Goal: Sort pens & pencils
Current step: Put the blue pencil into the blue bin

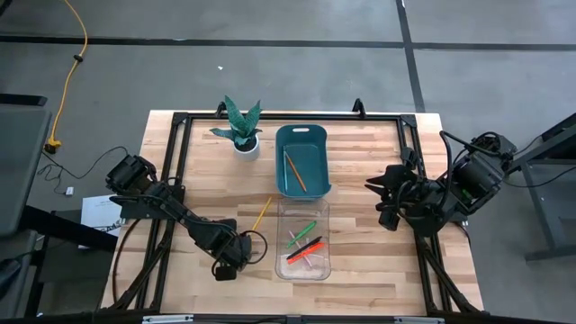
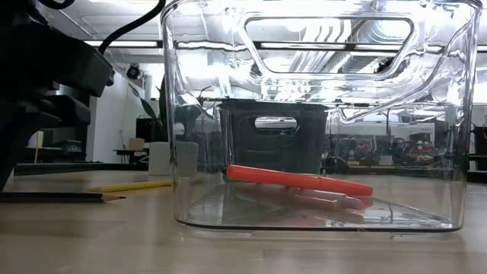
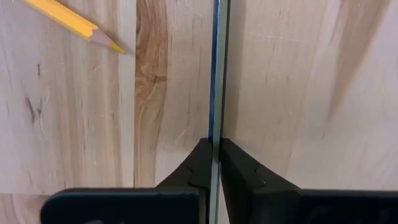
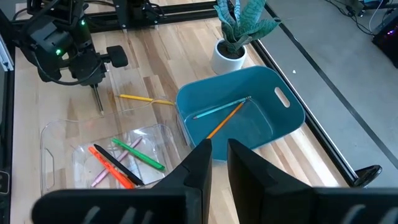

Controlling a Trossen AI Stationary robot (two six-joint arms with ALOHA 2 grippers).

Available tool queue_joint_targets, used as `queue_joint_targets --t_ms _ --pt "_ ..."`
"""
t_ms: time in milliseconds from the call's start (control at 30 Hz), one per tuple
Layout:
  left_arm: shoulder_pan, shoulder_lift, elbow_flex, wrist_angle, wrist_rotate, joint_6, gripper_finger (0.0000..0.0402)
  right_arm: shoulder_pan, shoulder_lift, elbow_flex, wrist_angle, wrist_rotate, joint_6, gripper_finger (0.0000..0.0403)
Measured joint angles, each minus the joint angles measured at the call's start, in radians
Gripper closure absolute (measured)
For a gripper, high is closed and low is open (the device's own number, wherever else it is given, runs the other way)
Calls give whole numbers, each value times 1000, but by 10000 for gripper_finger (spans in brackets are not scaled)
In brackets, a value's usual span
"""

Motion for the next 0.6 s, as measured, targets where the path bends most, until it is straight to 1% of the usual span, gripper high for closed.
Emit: queue_joint_targets --t_ms 133,367,600 --pt "0 -5 0 0 -2 0 398 0 0 0 0 0 0 362" --pt "0 0 29 -34 -10 20 385 0 0 0 0 0 3 362" --pt "0 -1 81 -89 -22 44 396 0 0 0 0 0 3 362"
